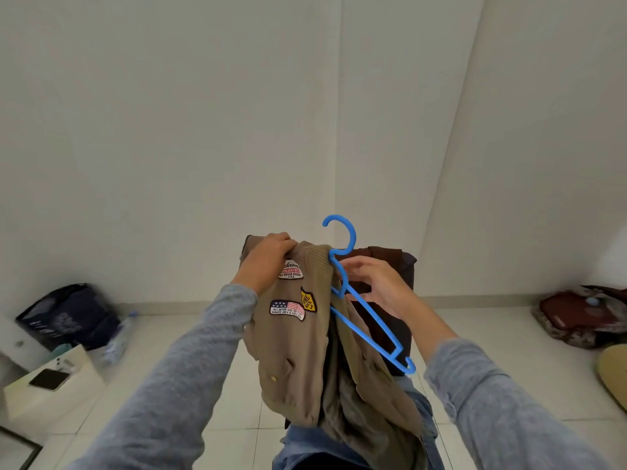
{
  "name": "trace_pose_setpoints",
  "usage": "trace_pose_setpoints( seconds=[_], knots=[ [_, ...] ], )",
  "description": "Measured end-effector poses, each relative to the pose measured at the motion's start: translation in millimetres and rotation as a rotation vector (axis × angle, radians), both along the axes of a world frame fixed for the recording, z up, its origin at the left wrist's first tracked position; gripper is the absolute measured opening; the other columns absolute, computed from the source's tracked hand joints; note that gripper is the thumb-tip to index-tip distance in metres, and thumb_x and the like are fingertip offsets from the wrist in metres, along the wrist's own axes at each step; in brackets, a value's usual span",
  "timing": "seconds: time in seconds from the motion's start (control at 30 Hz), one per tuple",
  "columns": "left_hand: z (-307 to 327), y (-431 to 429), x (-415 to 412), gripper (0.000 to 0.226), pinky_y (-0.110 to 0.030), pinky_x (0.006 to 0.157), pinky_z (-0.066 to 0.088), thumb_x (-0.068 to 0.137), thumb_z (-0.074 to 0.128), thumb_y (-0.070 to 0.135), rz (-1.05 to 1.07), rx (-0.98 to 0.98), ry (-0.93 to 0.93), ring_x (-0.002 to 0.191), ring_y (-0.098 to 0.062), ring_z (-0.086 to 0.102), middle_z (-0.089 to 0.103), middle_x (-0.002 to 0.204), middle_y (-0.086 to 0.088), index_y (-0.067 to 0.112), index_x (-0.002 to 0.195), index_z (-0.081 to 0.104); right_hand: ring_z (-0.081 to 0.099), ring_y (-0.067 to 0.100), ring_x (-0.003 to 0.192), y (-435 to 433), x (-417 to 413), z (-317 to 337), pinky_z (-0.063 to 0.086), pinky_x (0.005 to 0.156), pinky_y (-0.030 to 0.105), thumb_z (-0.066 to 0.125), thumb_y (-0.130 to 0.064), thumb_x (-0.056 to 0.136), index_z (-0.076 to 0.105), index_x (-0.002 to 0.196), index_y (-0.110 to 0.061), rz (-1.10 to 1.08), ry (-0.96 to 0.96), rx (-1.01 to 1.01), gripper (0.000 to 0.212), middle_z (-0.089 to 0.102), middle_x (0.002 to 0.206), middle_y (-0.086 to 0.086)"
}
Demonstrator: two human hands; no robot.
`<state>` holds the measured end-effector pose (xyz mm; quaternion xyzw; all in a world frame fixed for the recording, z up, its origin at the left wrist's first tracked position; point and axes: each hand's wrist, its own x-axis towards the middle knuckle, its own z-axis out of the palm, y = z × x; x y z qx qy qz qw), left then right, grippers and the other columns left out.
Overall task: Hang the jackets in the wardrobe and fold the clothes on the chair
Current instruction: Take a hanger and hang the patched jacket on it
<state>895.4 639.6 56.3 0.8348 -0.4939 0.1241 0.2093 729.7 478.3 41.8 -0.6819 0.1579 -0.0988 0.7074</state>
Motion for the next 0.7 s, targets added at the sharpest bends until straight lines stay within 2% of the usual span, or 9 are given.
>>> trace_pose_setpoints(
  seconds=[0.07,0.17,0.2,0.3,0.37,0.43,0.53,0.6,0.7],
  knots=[
    [-4.4,7.0,-0.6,0.032,-0.031,0.084,0.042,0.089,0.045,-0.007,-0.021,-0.042,0.009,0.098,-0.026,0.053,0.061,0.104,-0.01,0.005,0.109,0.066,0.062,0.018,0.099,0.5,3.4,-6.8,0.054,0.088,0.045,0.049,0.001,0.089,0.06,0.111,-0.013,0.001,0.145,-0.138,0.029,0.062,0.108,0.007],
    [-7.1,17.5,-2.7,0.031,-0.026,0.083,0.039,0.086,0.048,-0.009,-0.08,-0.12,0.003,0.096,-0.026,0.056,0.062,0.1,-0.01,0.004,0.107,0.067,0.061,0.014,0.086,8.6,11.5,-16.1,0.056,0.071,0.026,0.057,-0.002,0.087,0.056,0.117,-0.018,0.175,0.326,-0.326,0.034,0.061,0.105,0.004],
    [-7.0,20.2,-3.7,0.031,-0.024,0.084,0.038,0.085,0.048,-0.009,-0.092,-0.141,-0.003,0.097,-0.026,0.055,0.062,0.1,-0.011,0.004,0.107,0.067,0.062,0.013,0.084,11.2,15.1,-20.1,0.055,0.07,0.023,0.06,-0.004,0.087,0.059,0.115,-0.015,0.191,0.322,-0.379,0.031,0.064,0.104,0.007],
    [-4.9,29.2,-6.2,0.031,-0.021,0.088,0.034,0.087,0.049,-0.007,-0.083,-0.173,-0.006,0.104,-0.022,0.052,0.062,0.106,-0.011,0.005,0.11,0.067,0.064,0.018,0.09,19.6,26.5,-30.9,0.053,0.083,0.029,0.06,-0.007,0.088,0.069,0.101,-0.01,0.106,0.233,-0.514,0.016,0.069,0.098,0.008],
    [-4.6,34.5,-3.1,0.032,-0.024,0.088,0.036,0.087,0.048,-0.007,-0.078,-0.17,-0.016,0.101,-0.022,0.052,0.061,0.105,-0.01,0.005,0.111,0.066,0.061,0.016,0.081,24.5,32.0,-30.3,0.051,0.074,0.026,0.053,-0.008,0.091,0.064,0.091,-0.01,0.029,0.222,-0.539,0.011,0.065,0.087,0.003],
    [-4.9,39.8,3.7,0.032,-0.031,0.086,0.042,0.087,0.048,-0.008,-0.054,-0.124,-0.048,0.098,-0.024,0.053,0.06,0.103,-0.01,0.004,0.111,0.065,0.049,0.012,0.069,25.8,33.9,-23.5,0.04,0.061,0.022,0.043,-0.012,0.097,0.052,0.087,-0.011,-0.104,0.227,-0.52,0.014,0.054,0.078,0.0],
    [-4.8,48.4,13.5,0.028,-0.04,0.084,0.045,0.089,0.046,-0.006,0.019,-0.004,-0.084,0.095,-0.024,0.048,0.056,0.102,-0.01,0.004,0.11,0.062,0.045,0.018,0.076,19.1,34.4,-6.9,0.033,0.063,0.029,0.032,-0.021,0.101,0.048,0.092,-0.005,-0.265,0.187,-0.522,0.024,0.05,0.082,0.007],
    [-6.6,52.4,18.7,0.022,-0.035,0.085,0.042,0.091,0.045,-0.004,0.042,0.082,-0.12,0.093,-0.022,0.045,0.053,0.099,-0.009,0.006,0.105,0.058,0.044,0.018,0.077,16.8,29.4,7.8,0.033,0.062,0.028,0.039,-0.03,0.1,0.048,0.087,-0.005,-0.265,0.094,-0.549,0.029,0.05,0.085,0.011],
    [-6.4,51.2,20.9,0.015,-0.027,0.074,0.034,0.093,0.044,0.004,0.133,0.185,-0.153,0.097,-0.021,0.043,0.051,0.103,-0.006,0.011,0.105,0.05,0.054,0.015,0.075,13.2,20.0,29.1,0.039,0.062,0.022,0.067,-0.048,0.08,0.048,0.088,-0.011,-0.058,0.088,-0.634,0.042,0.057,0.084,0.002]
  ],
)
